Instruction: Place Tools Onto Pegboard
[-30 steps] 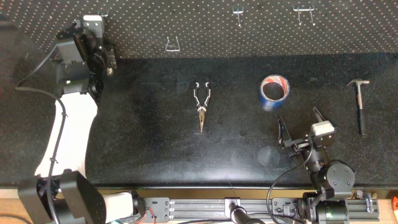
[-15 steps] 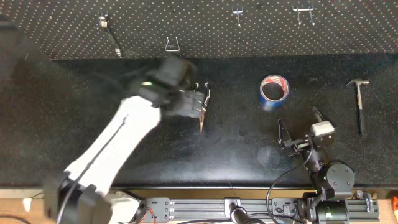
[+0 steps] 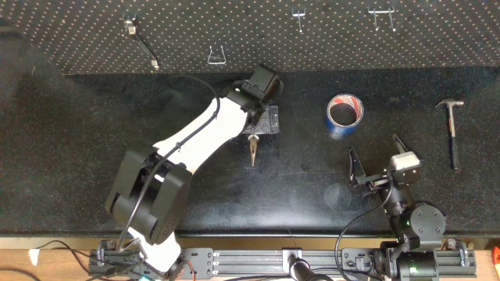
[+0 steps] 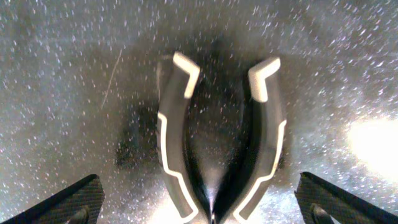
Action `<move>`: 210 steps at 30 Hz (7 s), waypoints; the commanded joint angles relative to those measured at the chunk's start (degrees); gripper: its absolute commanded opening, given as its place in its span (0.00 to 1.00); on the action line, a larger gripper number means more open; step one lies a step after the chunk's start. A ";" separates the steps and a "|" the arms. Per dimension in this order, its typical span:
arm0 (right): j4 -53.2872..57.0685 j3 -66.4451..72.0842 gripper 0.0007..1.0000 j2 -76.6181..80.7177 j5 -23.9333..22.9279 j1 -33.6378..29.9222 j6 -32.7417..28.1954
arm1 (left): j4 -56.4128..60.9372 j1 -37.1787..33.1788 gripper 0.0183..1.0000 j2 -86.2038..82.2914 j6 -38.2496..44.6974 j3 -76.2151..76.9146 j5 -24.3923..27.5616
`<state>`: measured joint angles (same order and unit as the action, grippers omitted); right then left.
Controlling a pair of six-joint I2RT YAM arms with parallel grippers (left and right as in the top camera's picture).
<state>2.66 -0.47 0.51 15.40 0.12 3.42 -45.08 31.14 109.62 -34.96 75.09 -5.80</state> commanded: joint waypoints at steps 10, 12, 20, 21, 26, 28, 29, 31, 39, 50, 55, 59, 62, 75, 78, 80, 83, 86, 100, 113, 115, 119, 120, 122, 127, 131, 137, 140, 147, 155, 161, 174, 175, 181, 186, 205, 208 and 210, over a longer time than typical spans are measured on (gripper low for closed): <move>0.13 0.24 0.98 -0.35 0.72 0.20 0.63 | -2.45 -2.62 1.00 4.98 3.96 5.14 6.91; 0.13 0.24 0.98 -0.35 0.72 0.20 0.63 | -2.45 -2.58 0.96 5.20 3.96 5.14 6.03; 0.13 0.24 0.98 -0.35 0.72 0.20 0.63 | -0.07 -1.84 0.96 6.27 3.93 5.14 2.84; 0.13 0.24 0.98 -0.35 0.72 0.20 0.63 | -0.07 -1.46 0.96 6.27 3.93 5.14 2.82; 0.13 0.24 0.98 -0.35 0.74 0.20 0.63 | -0.11 -1.38 0.79 7.13 3.93 5.11 3.48; 0.13 0.24 0.98 -0.35 0.72 0.20 0.63 | -0.11 -1.38 0.69 7.13 3.93 5.11 3.45; 0.13 0.24 0.98 -0.35 0.72 0.20 0.63 | -0.09 -1.38 0.65 7.13 3.93 5.14 3.45; 0.13 0.24 0.98 -0.35 0.72 0.20 0.63 | -0.09 -1.38 0.62 7.13 3.91 5.11 3.48; 0.13 0.24 0.97 -0.35 0.72 0.20 0.63 | -0.09 -1.38 0.50 7.13 3.93 5.11 3.45; 0.11 0.24 0.98 -0.35 0.72 0.20 0.63 | 0.07 -1.49 0.01 -7.50 3.96 4.61 -7.50; 0.13 0.24 0.98 -0.35 0.72 0.20 0.63 | 22.73 -3.28 0.01 -33.22 4.00 -20.92 -11.17; 0.13 0.24 0.98 -0.35 0.72 0.20 0.63 | 51.10 -8.04 0.01 -33.66 19.45 -27.15 -13.38; 0.13 0.24 0.97 -0.35 0.72 0.20 0.63 | 57.79 -12.72 0.01 -32.96 23.80 -27.12 -13.49; 0.13 0.24 0.98 -0.35 0.72 0.20 0.63 | 83.80 -13.84 0.01 -22.14 26.99 -27.08 -12.66; 0.13 0.24 0.98 -0.35 0.74 0.20 0.63 | 86.25 -13.84 0.01 -19.23 27.12 -27.08 -12.63; 0.13 0.24 0.97 -0.35 0.74 0.20 0.63 | 87.34 -13.84 0.01 -17.20 27.12 -27.08 -12.61; 0.13 0.24 0.98 -0.35 0.72 0.20 0.63 | 87.34 -13.84 0.01 -15.72 27.10 -27.08 -12.61; 0.13 0.24 0.98 -0.35 0.72 0.20 0.63 | 87.43 -13.77 0.01 -14.32 27.12 -27.08 -12.63; 0.13 0.24 0.98 -0.35 0.72 0.20 0.63 | 86.88 -13.77 0.83 -14.32 27.10 -27.08 -11.98; 0.13 0.24 0.98 -0.35 0.72 0.20 0.63 | 60.98 -25.07 1.00 -63.58 26.86 -53.33 -2.25; 0.13 0.24 0.97 -0.35 0.72 0.20 0.63 | 60.24 -28.09 1.00 -75.49 26.25 -61.53 -0.76; 0.13 0.24 0.98 -0.35 0.72 0.20 0.63 | 60.24 -28.87 1.00 -90.07 26.27 -70.53 0.11; 0.13 0.24 0.98 -0.35 0.72 0.20 0.63 | 60.24 -28.87 1.00 -92.83 26.27 -72.35 0.52; 0.13 0.24 0.98 -0.35 0.72 0.20 0.63 | 57.48 -28.87 1.00 -99.82 26.29 -74.77 0.87; 0.13 0.24 0.98 -0.35 0.72 0.20 0.63 | 42.77 -28.70 1.00 -109.46 26.25 -74.77 2.32; 0.13 0.24 0.98 -0.35 0.74 0.20 0.63 | 40.65 -27.32 0.99 -109.46 26.51 -74.77 3.56; 0.13 0.24 0.98 -0.35 0.72 0.20 0.63 | 40.70 -29.24 1.00 -109.44 26.69 -74.77 3.50; 0.13 0.24 0.98 -0.35 0.72 0.20 0.63 | 40.72 -29.24 1.00 -109.44 26.69 -74.77 3.50; -0.11 -2.19 0.98 -0.31 -0.28 0.20 8.22 | 40.70 -29.24 1.00 -109.44 26.69 -74.77 3.50; 14.97 -40.68 0.98 51.93 1.81 7.80 16.87 | 40.70 -29.24 1.00 -109.44 26.69 -74.77 3.50; 25.27 -51.01 0.98 77.20 -5.20 14.10 12.37 | 40.70 -29.24 1.00 -109.44 26.69 -74.77 3.50; 24.57 -56.78 0.98 91.19 -20.31 19.17 12.37 | 40.70 -29.24 0.99 -109.44 26.69 -74.77 3.50; 23.56 -56.78 0.98 91.78 -20.28 19.82 12.37 | 40.70 -29.24 1.00 -109.44 26.69 -74.77 3.50; 23.19 -56.78 0.92 93.83 -19.26 20.70 13.49 | 40.72 -29.24 1.00 -109.44 26.69 -74.77 3.50; 23.39 -56.78 0.59 95.91 -19.26 20.70 13.46 | 40.70 -29.24 1.00 -109.44 26.69 -74.77 3.50; -6.73 -56.78 0.07 72.41 -26.99 35.19 4.04 | 40.70 -29.24 1.00 -109.44 26.69 -74.77 3.50; -15.23 -56.78 0.07 78.01 -27.82 35.06 -2.23 | 40.70 -29.24 1.00 -109.44 26.69 -74.77 3.50; -18.14 -56.78 0.07 81.83 -30.36 35.04 -2.23 | 40.72 -29.24 1.00 -109.44 26.69 -74.77 3.50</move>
<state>-12.73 -56.60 79.11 -11.75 35.00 3.99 -4.03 2.11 0.62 -8.19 0.45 -2.50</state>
